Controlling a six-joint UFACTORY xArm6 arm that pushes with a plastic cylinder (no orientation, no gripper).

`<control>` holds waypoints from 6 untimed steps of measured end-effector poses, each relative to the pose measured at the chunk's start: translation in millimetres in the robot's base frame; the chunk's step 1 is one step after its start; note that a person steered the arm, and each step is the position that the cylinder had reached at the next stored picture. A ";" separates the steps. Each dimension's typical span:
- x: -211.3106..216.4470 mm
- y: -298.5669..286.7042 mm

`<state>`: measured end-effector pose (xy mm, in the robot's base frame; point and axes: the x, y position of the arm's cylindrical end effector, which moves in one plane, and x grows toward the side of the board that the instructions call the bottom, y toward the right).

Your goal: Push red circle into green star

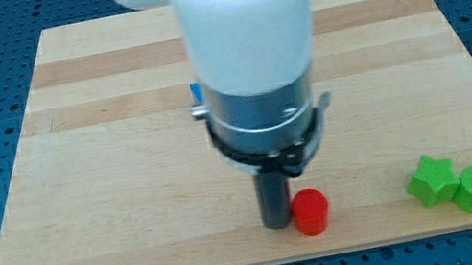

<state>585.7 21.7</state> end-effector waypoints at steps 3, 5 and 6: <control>-7.3 62.2; -11.5 35.1; 23.5 7.0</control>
<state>609.2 28.7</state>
